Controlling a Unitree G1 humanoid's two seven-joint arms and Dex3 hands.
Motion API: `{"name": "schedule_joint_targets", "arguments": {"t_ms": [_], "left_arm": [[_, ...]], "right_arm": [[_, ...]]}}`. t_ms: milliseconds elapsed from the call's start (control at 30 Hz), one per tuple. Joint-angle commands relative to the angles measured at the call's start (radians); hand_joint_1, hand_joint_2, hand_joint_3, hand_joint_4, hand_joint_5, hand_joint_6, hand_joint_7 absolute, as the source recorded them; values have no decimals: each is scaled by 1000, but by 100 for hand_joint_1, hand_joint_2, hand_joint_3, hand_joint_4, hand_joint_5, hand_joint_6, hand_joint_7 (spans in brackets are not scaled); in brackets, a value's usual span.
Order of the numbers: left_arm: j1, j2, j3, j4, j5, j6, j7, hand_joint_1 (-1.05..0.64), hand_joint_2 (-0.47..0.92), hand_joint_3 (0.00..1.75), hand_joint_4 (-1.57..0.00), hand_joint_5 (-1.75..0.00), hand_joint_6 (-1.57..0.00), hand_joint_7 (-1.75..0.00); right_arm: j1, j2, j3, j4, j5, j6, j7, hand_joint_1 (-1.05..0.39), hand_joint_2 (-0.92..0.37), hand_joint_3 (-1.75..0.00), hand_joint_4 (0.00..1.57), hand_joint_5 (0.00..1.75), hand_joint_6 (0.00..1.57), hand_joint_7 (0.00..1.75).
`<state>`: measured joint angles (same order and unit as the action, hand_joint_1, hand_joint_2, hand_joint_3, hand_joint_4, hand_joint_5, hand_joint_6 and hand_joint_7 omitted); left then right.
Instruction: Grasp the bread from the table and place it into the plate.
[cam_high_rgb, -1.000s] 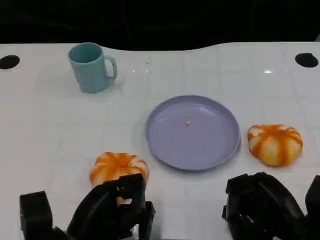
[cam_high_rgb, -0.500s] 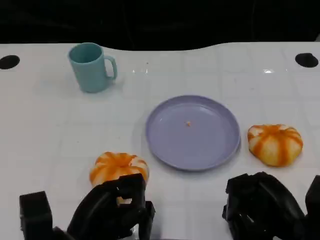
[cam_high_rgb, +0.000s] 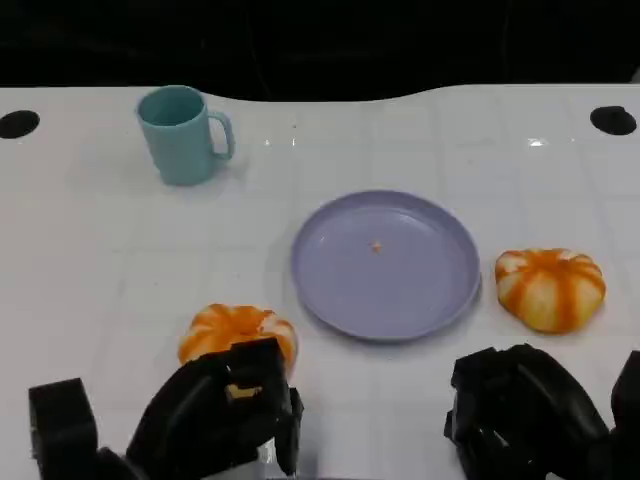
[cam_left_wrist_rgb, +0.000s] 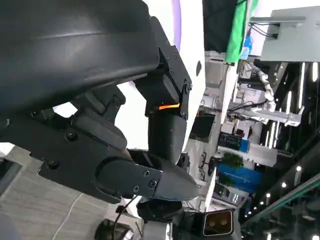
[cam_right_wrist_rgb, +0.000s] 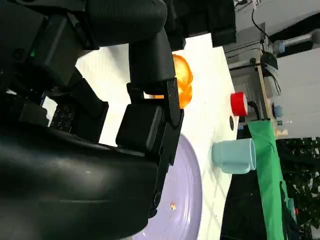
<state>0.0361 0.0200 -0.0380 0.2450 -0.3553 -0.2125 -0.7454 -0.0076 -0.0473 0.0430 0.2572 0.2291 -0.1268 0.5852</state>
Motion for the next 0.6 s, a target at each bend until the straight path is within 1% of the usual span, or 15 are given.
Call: {"name": "schedule_joint_targets", "arguments": {"t_ms": [33,100,133,267,400,467,600], "left_arm": [[-16,42,17,-32,46,-81,23,-85,92,20,-73,-145,-70,-98],[-14,55,19,-58,74,-105,48,-83,92,18,-73,-131,-69,-78],[-12,62,19,-66,90,-121,59,-82,92,18,-71,-128,-67,-73],[-6,99,13,-113,160,-158,103,-84,92,18,-65,-117,-61,-63],[11,134,12,-193,218,-138,155,-79,91,7,-62,-98,-54,-49],[20,146,14,-220,269,-157,198,-77,89,3,-59,-95,-50,-45],[31,174,13,-266,379,-193,279,-76,87,0,-50,-100,-44,-38]], "right_arm": [[8,-14,-5,-20,9,14,-6,-105,-1,-141,152,133,157,102],[14,-12,-6,-27,16,18,-2,-105,2,-144,152,134,157,102],[15,-11,-6,-25,18,12,2,-105,2,-145,152,134,157,102],[23,-13,-4,-35,19,26,-1,-105,3,-145,152,134,157,102],[24,-13,-4,-27,13,10,3,-105,1,-143,151,134,157,100],[23,-10,-7,-19,21,5,11,-105,-1,-140,151,134,157,100],[24,-9,-7,-20,22,10,9,-105,-1,-138,152,133,157,101]]}}
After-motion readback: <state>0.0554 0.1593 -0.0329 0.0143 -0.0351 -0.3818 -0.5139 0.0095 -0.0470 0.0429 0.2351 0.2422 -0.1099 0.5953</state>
